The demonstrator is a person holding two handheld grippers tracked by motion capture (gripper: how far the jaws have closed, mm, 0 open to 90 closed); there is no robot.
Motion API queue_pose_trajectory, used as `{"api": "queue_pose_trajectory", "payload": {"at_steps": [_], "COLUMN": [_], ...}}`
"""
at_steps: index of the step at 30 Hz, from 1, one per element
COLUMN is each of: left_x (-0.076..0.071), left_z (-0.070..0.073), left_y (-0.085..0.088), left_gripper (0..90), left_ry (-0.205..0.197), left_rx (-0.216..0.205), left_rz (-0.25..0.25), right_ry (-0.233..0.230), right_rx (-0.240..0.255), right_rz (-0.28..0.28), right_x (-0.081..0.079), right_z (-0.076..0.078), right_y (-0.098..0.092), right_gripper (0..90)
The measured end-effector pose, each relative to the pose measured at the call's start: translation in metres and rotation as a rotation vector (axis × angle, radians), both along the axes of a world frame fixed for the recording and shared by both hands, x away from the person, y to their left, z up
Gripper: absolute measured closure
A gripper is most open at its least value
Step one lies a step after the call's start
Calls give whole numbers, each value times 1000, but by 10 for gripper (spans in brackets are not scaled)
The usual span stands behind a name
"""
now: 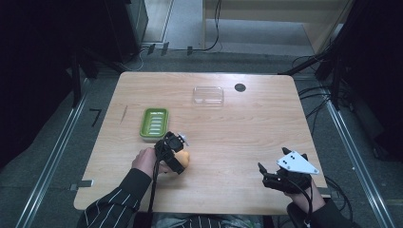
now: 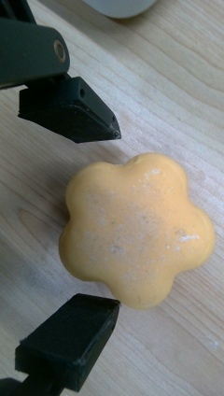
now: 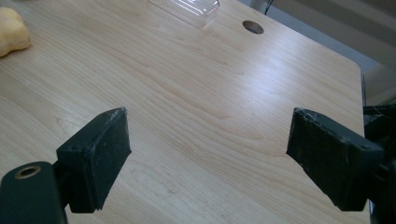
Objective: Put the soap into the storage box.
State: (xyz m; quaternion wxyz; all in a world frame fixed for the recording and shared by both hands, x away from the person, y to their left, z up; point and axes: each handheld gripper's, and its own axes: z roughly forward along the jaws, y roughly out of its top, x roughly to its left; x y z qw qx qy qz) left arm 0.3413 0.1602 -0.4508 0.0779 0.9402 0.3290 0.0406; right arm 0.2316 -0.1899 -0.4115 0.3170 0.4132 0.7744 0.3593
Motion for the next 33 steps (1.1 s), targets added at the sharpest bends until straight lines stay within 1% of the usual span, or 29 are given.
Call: {"api": "queue_pose_trajectory", "payload": {"at_steps": [2, 4, 6, 7, 9, 10, 11, 15, 18, 19, 20, 23, 28, 33], "left_x": [2, 3, 3, 2, 2, 2, 2, 1, 1, 1, 0, 0, 0, 0], "left_z": [0, -2, -3, -3, -3, -3, -3, -5, -4, -4, -3, -3, -3, -3], "left_y": [-2, -3, -5, -6, -6, -6, -6, -8, -6, -6, -6, -5, -5, -6], "left_gripper": [177, 216, 274, 284, 289, 292, 302, 327, 343, 356, 392, 394, 396, 397], "left_ry": [2, 5, 20, 14, 13, 16, 22, 8, 13, 9, 2, 11, 9, 3], "left_rx": [6, 2, 6, 8, 17, 17, 28, 41, 37, 40, 35, 30, 29, 40], "left_rz": [-12, -23, -38, -38, -45, -44, -50, -61, -60, -64, -63, -58, -59, -65], "right_ry": [0, 0, 0, 1, 1, 2, 2, 0, 0, 1, 1, 1, -2, -1], "right_rx": [1, 0, 2, 2, 4, 4, 2, 2, 1, 1, 0, 5, 4, 3], "right_rz": [0, 1, -1, -2, 0, 0, 0, -1, 0, 1, 1, -1, 0, 1], "right_x": [0, 0, 0, 0, 0, 0, 0, 0, 0, 0, 0, 0, 0, 0], "right_z": [0, 0, 0, 0, 0, 0, 0, 0, 0, 0, 0, 0, 0, 0], "right_y": [0, 0, 0, 0, 0, 0, 0, 0, 0, 0, 0, 0, -1, -1], "right_gripper": [137, 137, 137, 137, 137, 137, 137, 137, 137, 137, 137, 137, 137, 137]}}
